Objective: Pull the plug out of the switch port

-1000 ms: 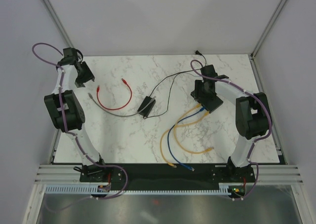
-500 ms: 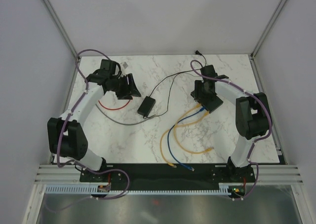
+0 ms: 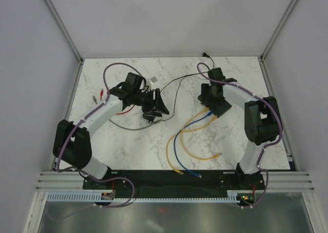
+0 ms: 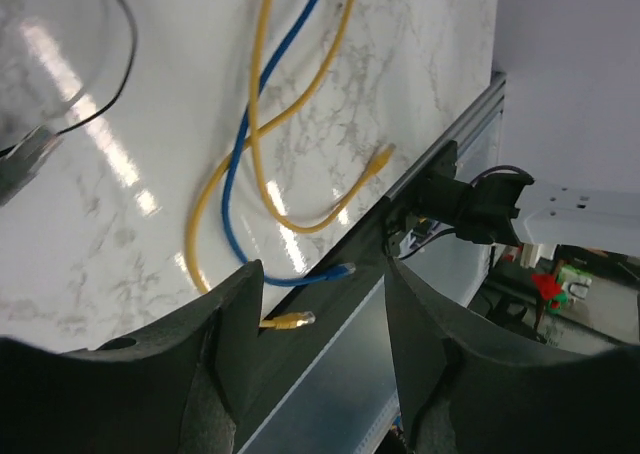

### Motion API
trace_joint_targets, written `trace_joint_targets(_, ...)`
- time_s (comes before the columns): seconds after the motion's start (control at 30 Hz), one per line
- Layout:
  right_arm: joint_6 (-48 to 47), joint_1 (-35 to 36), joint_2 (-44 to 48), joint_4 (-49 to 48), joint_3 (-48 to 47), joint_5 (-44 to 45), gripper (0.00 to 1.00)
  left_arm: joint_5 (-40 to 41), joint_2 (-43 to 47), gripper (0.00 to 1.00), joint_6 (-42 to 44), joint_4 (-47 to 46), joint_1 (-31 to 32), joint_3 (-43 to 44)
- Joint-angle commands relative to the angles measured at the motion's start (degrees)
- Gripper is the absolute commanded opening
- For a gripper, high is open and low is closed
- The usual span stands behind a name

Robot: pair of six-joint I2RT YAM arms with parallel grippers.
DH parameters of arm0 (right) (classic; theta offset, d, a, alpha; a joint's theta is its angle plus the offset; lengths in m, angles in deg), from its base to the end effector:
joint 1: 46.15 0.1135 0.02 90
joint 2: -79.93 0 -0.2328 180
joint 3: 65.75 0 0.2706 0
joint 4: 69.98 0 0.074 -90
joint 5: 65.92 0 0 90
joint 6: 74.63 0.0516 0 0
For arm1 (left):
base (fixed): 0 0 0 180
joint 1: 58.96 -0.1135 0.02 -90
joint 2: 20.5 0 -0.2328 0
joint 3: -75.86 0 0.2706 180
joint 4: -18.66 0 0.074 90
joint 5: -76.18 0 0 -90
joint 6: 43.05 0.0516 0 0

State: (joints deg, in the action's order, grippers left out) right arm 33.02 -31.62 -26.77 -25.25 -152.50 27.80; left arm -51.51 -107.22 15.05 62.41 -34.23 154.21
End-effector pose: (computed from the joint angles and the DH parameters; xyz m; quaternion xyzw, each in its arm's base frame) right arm 0.3831 0.0958 0.1307 0.0337 0.9746 0.0303 0.2192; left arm 0.3001 -0.1729 0.2159 0.0487 0.9000 -0.4147 0.1255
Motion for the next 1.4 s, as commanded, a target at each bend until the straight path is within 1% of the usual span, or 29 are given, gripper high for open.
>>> trace_joint_targets(0.0, 0.19, 0.15, -1.77, 5.52, 1.95, -1.53, 0.75, -6.51, -6.61, 0.59, -5.45, -9.40, 3.65, 5.55)
trace_joint_targets(0.13, 0.11, -0.28, -1.15, 6.05, 0.55, -1.44, 0.75, -8.97, -14.17, 0.59, -8.70, -14.40, 6.29, 11.00)
trace_joint_targets(0.2, -0.16, -0.72, -1.32, 6.66, -0.33, -1.27, 0.75, -9.06, -18.46, 0.59, -9.58, -15.46, 6.82, 13.11)
trace_joint_targets(0.27, -0.33, -1.42, -1.41, 6.84, -0.69, -1.18, 0.75, -10.03, -21.37, 0.59, -10.72, -16.00, 7.52, 16.54)
trace_joint_targets(0.3, -0.34, -1.69, -1.41, 6.92, -0.86, -1.26, 0.75, -10.03, -24.17, 0.59, -10.90, -16.08, 7.87, 17.60)
trace_joint_targets(0.43, -1.12, -3.79, -2.99, 6.84, -1.48, -2.05, 0.73, -9.16, -29.89, 0.59, -10.38, -16.17, 9.72, 23.66)
trace_joint_targets(0.63, -1.83, -5.29, -4.40, 6.75, -2.36, -3.20, 0.69, -7.48, -35.00, 0.60, -10.11, -16.17, 10.16, 27.62)
trace_joint_targets(0.73, -1.74, -5.47, -4.66, 6.40, -2.45, -3.64, 0.66, -7.66, -37.55, 0.60, -10.03, -16.26, 10.60, 30.25)
trace_joint_targets(0.77, -1.48, -5.73, -4.75, 6.22, -2.45, -3.64, 0.64, -7.75, -38.87, 0.60, -9.94, -16.26, 10.86, 31.13)
trace_joint_targets(0.87, -1.48, -5.91, -4.93, 5.87, -1.92, -3.64, 0.57, -7.84, -41.42, 0.53, -9.76, -16.26, 11.83, 35.00)
trace_joint_targets(0.9, -1.39, -6.08, -4.93, 5.78, -1.83, -3.64, 0.56, -7.92, -43.17, 0.51, -9.50, -16.35, 12.18, 36.14)
trace_joint_targets(0.93, -1.48, -6.09, -4.93, 5.70, -1.66, -3.64, 0.56, -8.01, -43.97, 0.51, -8.89, -16.26, 12.79, 38.07)
trace_joint_targets(0.97, -1.39, -6.35, -4.84, 5.61, -1.22, -3.64, 0.51, -8.01, -44.76, 0.51, -8.53, -16.35, 12.97, 38.95)
trace_joint_targets(1.0, -1.30, -6.52, -4.58, 5.61, -1.04, -4.07, 0.50, -8.01, -46.33, 0.51, -8.36, -16.35, 13.15, 39.75)
trace_joint_targets(1.23, -0.34, -9.16, -3.26, 4.90, 1.24, -6.45, 0.50, -11.17, -53.81, 0.52, -8.61, -16.52, 13.24, 47.30)
trace_joint_targets(1.37, -0.42, -10.22, -2.90, 4.82, 1.51, -6.80, 0.50, -8.63, -54.61, 0.56, -8.27, -16.52, 13.68, 48.72)
